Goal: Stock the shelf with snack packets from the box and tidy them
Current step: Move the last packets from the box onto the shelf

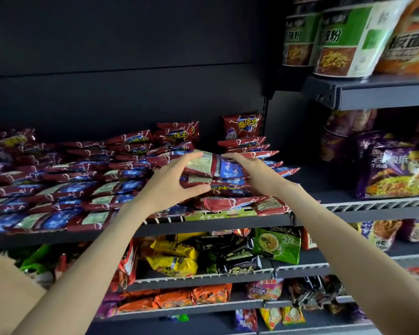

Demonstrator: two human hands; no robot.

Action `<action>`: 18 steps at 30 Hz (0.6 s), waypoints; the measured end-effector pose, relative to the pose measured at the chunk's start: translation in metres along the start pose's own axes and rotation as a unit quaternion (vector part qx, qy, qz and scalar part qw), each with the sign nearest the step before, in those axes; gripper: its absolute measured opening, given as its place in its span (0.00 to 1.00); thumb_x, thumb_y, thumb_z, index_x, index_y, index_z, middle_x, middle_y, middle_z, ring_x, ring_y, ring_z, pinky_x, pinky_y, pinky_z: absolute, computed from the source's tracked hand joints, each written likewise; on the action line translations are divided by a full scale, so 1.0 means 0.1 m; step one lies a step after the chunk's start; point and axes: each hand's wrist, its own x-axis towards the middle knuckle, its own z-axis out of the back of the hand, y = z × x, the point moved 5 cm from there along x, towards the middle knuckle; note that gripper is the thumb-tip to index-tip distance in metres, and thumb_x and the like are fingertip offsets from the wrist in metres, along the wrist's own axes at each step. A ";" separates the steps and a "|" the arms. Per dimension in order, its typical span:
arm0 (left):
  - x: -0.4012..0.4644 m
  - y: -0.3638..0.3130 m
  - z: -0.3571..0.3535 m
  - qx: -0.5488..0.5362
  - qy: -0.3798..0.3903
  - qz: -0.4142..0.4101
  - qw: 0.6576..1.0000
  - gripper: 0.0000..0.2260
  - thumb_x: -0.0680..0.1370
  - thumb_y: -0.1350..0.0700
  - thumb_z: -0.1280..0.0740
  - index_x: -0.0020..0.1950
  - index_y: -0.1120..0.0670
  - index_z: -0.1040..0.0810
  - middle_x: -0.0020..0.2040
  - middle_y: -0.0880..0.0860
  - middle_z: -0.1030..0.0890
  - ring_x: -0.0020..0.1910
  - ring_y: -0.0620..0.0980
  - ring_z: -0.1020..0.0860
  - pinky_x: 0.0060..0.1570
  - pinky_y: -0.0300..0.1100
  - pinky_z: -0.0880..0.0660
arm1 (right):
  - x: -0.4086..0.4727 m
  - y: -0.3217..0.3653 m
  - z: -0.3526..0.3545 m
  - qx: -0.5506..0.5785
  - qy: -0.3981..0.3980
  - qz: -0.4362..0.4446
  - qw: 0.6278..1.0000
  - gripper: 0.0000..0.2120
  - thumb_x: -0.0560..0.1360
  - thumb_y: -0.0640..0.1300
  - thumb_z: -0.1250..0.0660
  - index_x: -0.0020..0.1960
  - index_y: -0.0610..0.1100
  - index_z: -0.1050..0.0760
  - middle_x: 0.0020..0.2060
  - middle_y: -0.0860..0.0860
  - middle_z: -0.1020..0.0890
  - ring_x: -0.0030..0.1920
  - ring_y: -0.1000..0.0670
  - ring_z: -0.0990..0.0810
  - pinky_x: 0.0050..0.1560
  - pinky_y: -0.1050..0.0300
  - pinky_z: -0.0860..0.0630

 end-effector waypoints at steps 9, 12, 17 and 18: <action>0.34 -0.04 -0.22 -0.005 0.023 0.022 0.999 0.25 0.73 0.34 0.41 0.66 0.43 0.34 0.48 0.48 0.18 0.30 0.37 0.25 0.41 0.43 0.24 | -0.09 -0.28 0.17 -0.003 -0.011 -0.093 0.996 0.26 0.72 0.30 0.35 0.67 0.45 0.34 0.43 0.50 0.21 0.33 0.61 0.25 0.34 0.72 0.30; 0.23 0.17 -0.15 -0.049 -0.006 0.053 0.997 0.23 0.72 0.34 0.40 0.64 0.42 0.31 0.50 0.46 0.18 0.38 0.40 0.20 0.42 0.40 0.22 | 0.04 -0.17 0.10 -0.044 -0.045 -0.066 0.996 0.23 0.72 0.36 0.31 0.66 0.42 0.32 0.51 0.43 0.20 0.48 0.44 0.20 0.51 0.54 0.23; 0.13 0.33 -0.06 -0.020 -0.033 0.077 0.996 0.19 0.76 0.42 0.37 0.65 0.46 0.32 0.34 0.42 0.25 0.22 0.37 0.29 0.26 0.28 0.35 | 0.29 -0.03 -0.07 -0.055 -0.002 -0.062 0.997 0.26 0.73 0.39 0.30 0.68 0.40 0.33 0.63 0.43 0.31 0.60 0.42 0.26 0.63 0.52 0.30; 0.17 0.33 -0.09 0.003 -0.021 0.078 0.997 0.21 0.76 0.40 0.38 0.67 0.46 0.33 0.33 0.44 0.25 0.22 0.39 0.30 0.25 0.30 0.36 | 0.34 -0.06 -0.08 -0.072 0.007 -0.074 0.995 0.24 0.72 0.39 0.30 0.67 0.40 0.31 0.62 0.43 0.30 0.59 0.41 0.25 0.61 0.52 0.30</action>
